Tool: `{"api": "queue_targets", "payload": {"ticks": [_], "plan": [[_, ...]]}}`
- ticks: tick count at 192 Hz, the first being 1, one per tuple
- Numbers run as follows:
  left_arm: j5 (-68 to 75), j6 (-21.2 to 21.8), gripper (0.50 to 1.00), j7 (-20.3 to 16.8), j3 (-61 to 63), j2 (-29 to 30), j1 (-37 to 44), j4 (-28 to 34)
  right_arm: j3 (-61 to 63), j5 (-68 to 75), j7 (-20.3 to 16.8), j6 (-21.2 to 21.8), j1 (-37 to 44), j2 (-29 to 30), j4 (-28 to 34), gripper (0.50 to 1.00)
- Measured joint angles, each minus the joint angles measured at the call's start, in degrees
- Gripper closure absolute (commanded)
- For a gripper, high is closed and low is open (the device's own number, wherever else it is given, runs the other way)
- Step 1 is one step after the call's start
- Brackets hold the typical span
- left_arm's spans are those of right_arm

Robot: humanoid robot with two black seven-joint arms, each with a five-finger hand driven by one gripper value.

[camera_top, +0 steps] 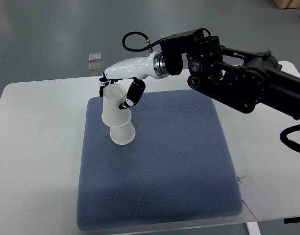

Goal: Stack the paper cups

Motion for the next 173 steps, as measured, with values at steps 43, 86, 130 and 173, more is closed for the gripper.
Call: {"api": "queue_targets", "payload": {"ticks": [43, 86, 130, 173], "plan": [[0.0, 0.0, 0.500, 0.0, 0.0, 0.0, 0.0, 0.0, 0.0, 0.1, 0.0, 0.1, 0.0, 0.0, 0.0, 0.642], [0.0, 0.0, 0.500, 0.0, 0.0, 0.0, 0.0, 0.0, 1.6, 0.4, 0.0, -0.5, -0.1, -1.0, -1.4, 0.642], [0.0, 0.0, 0.500, 0.0, 0.0, 0.0, 0.0, 0.0, 11.5, 2.9, -0.8, -2.9, -2.8, -4.6, -9.3, 0.644], [0.0, 0.0, 0.500, 0.0, 0.0, 0.0, 0.0, 0.0, 19.6, 13.6, -4.1, -4.3, -7.7, -9.6, -17.2, 0.644]]}}
